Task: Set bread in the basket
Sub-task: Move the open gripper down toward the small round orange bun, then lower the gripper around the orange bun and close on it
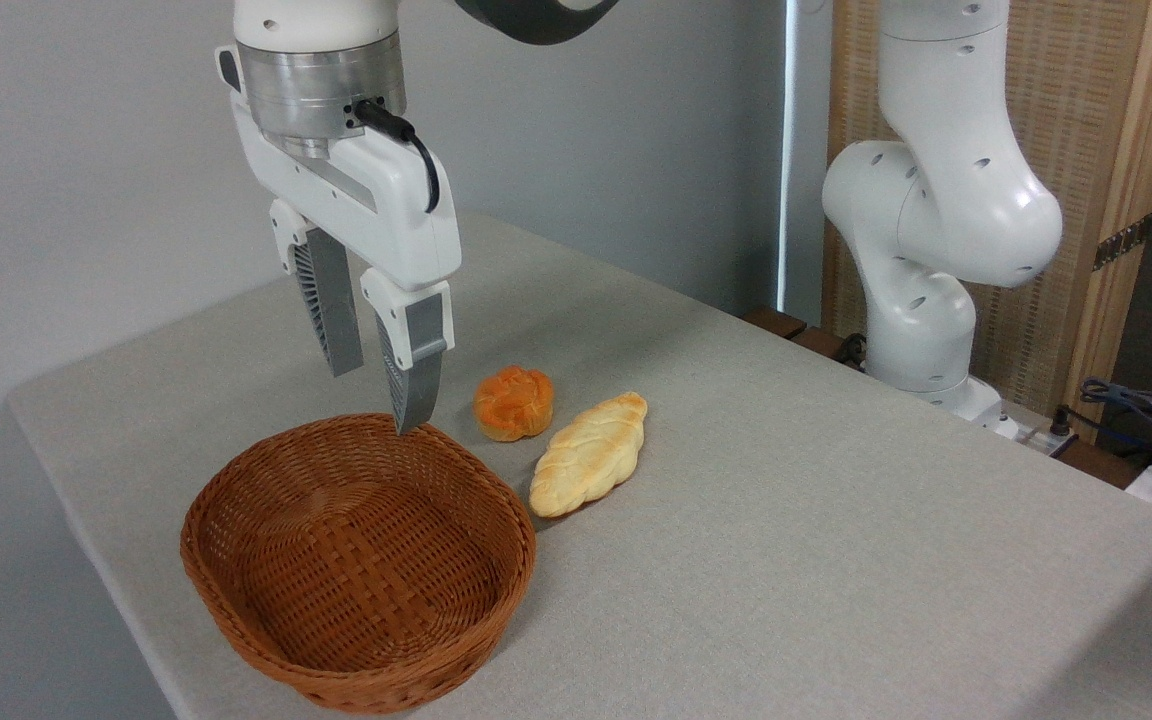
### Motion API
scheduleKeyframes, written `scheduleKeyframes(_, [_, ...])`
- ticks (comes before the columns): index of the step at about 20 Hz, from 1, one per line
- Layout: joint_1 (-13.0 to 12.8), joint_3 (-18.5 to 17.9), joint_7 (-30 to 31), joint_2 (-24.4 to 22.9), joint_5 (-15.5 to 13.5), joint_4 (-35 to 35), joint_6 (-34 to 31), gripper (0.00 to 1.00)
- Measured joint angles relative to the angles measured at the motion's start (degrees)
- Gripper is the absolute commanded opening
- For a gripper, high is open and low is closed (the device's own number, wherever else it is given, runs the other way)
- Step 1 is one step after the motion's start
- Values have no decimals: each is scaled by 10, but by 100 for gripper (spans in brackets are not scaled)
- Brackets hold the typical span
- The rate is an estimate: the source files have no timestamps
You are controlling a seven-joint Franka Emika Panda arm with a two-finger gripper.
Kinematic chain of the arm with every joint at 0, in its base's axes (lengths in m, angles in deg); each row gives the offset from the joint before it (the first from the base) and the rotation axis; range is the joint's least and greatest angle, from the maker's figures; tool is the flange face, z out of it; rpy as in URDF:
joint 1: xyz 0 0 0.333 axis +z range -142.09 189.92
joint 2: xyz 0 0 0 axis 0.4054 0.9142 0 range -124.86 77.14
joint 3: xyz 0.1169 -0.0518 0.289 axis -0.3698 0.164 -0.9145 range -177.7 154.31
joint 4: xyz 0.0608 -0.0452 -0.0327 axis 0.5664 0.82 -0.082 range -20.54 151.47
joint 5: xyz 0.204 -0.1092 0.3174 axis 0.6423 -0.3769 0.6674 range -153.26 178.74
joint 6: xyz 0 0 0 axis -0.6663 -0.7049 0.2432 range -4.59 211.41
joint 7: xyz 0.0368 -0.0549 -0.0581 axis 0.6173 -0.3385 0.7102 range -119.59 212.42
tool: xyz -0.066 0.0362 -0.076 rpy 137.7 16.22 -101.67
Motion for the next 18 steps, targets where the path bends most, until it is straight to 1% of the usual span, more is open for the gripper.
scheduleKeyframes(8, [-5,7,0,1,-1,2,-42,100])
scheduleKeyframes(11, [-6,23,0,2,-2,7,-60,100])
scheduleKeyframes(15, [-8,53,0,0,-2,45,-65,100])
scheduleKeyframes(18, [-8,67,0,-15,-2,88,-64,100])
